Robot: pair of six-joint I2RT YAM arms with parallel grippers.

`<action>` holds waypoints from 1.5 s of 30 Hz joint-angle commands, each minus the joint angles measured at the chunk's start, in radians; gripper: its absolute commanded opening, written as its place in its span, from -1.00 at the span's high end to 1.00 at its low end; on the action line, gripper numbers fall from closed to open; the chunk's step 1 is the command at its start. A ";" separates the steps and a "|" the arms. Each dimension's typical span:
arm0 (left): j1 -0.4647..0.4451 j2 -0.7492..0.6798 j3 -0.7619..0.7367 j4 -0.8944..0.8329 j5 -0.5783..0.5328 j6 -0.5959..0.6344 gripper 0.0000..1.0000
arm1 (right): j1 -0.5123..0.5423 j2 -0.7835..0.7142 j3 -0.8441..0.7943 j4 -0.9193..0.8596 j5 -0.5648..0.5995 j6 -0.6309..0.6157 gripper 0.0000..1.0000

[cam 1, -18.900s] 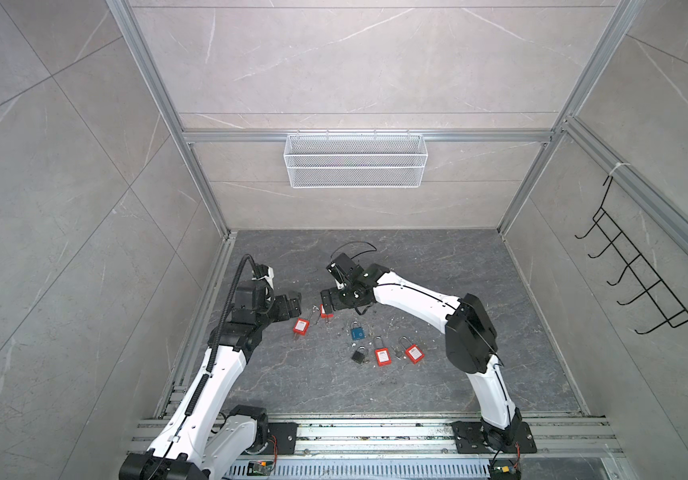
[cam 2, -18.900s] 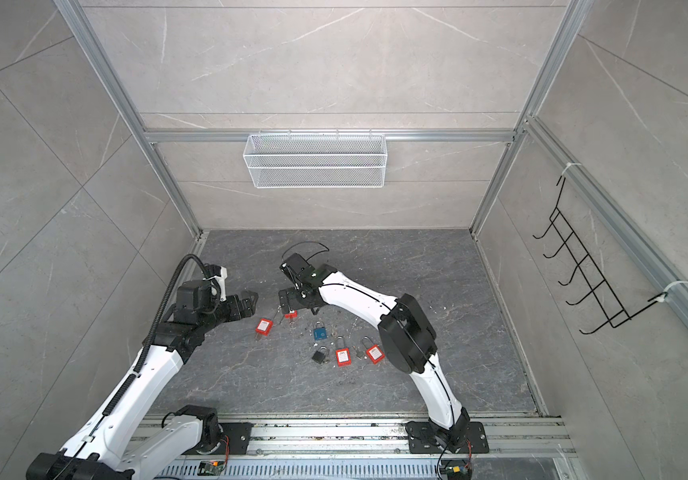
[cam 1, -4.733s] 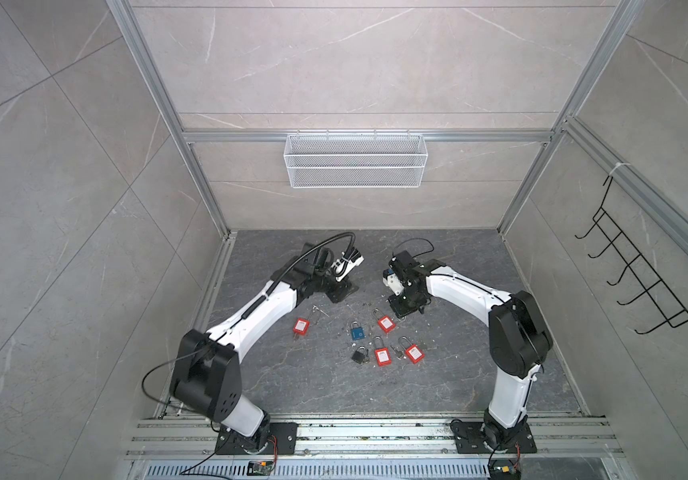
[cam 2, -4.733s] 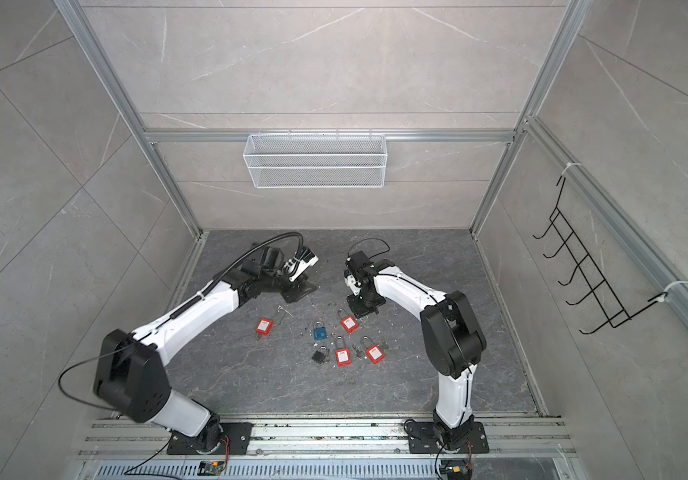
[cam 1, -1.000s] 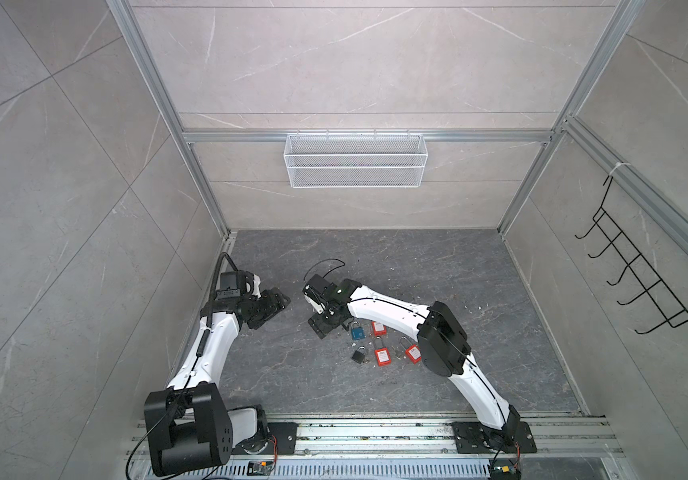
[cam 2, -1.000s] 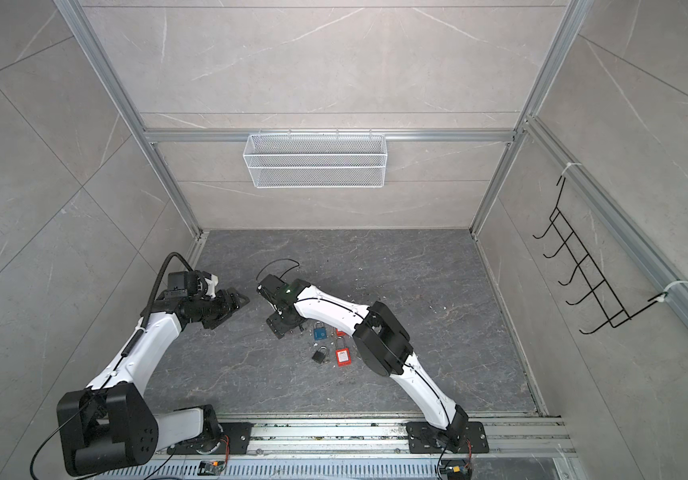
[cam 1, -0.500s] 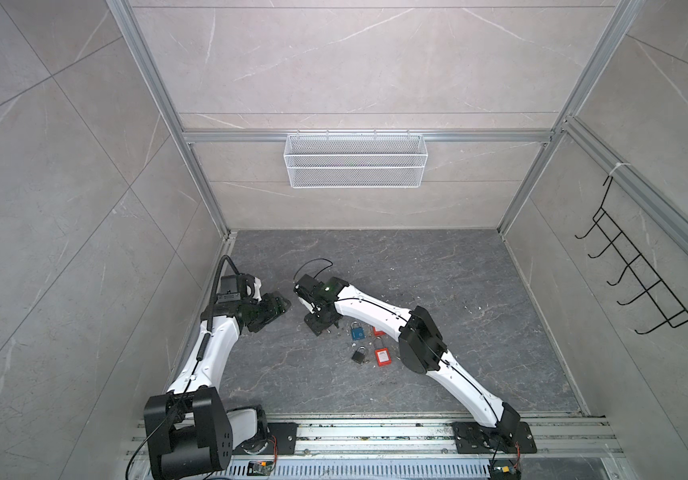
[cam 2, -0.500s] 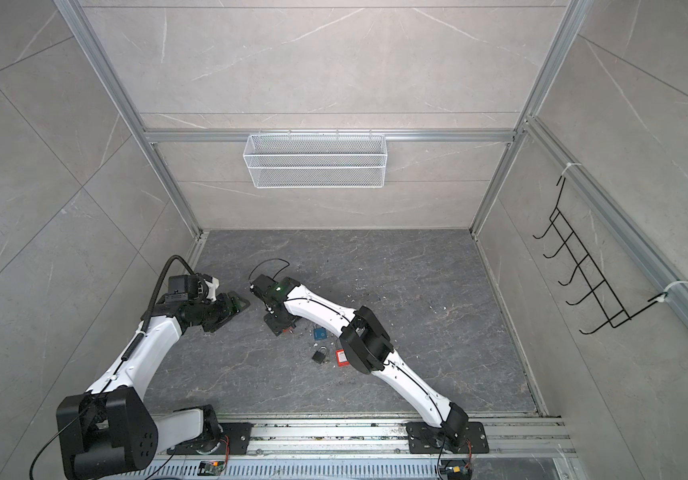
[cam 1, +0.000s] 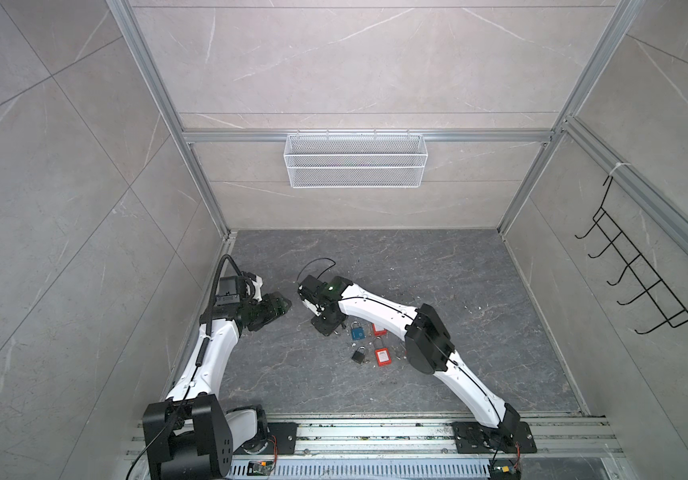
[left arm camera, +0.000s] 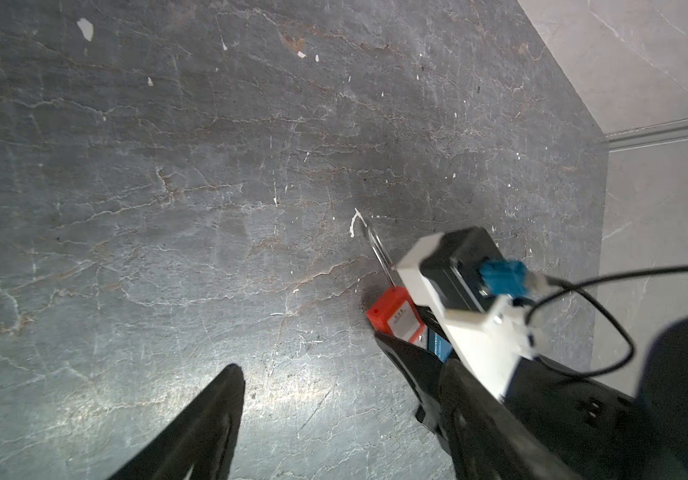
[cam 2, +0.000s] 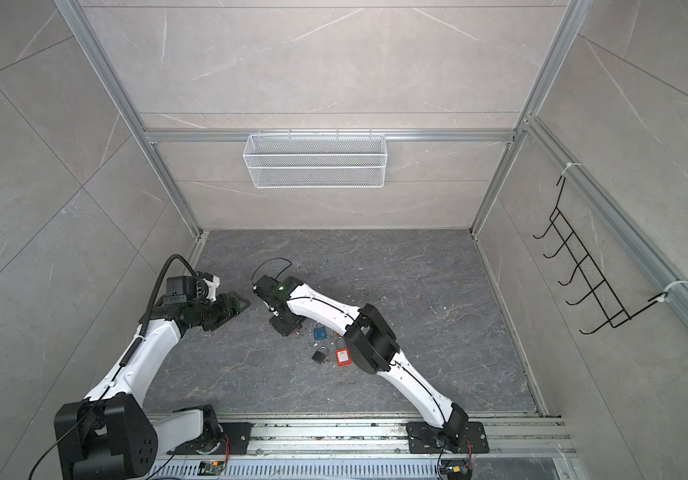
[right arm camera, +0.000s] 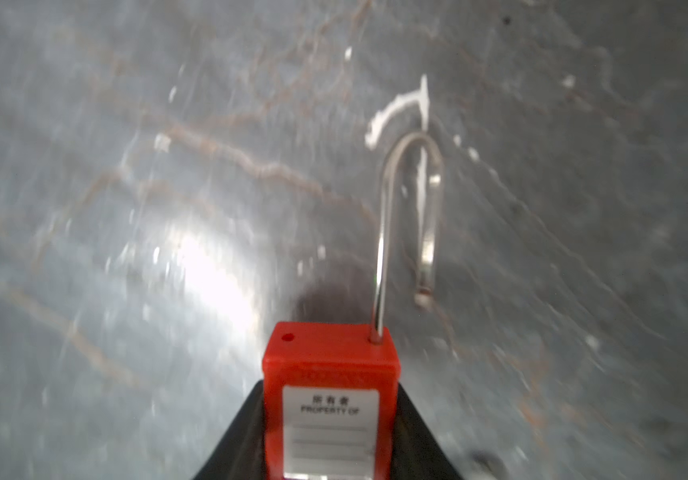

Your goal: Lock with the key

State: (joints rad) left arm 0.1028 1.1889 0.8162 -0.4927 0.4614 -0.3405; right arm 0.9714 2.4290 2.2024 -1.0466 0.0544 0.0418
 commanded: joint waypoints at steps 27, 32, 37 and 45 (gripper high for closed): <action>-0.525 -0.181 -0.044 0.241 0.509 0.957 -0.11 | -0.083 -1.146 -0.999 0.248 -0.231 -0.701 0.57; -0.576 -0.111 -0.005 0.223 0.507 0.975 -0.02 | -0.082 -1.150 -1.003 0.245 -0.228 -0.710 0.59; -0.620 -0.066 0.011 0.223 0.503 0.980 0.11 | -0.082 -1.146 -0.994 0.257 -0.229 -0.706 0.60; -0.647 -0.033 0.007 0.272 0.506 0.952 0.63 | -0.081 -1.144 -0.988 0.269 -0.233 -0.707 0.60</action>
State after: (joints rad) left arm -0.5385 1.1545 0.7891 -0.2577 0.9211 0.6109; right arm 0.8913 1.2919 1.2037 -0.8078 -0.1646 -0.6518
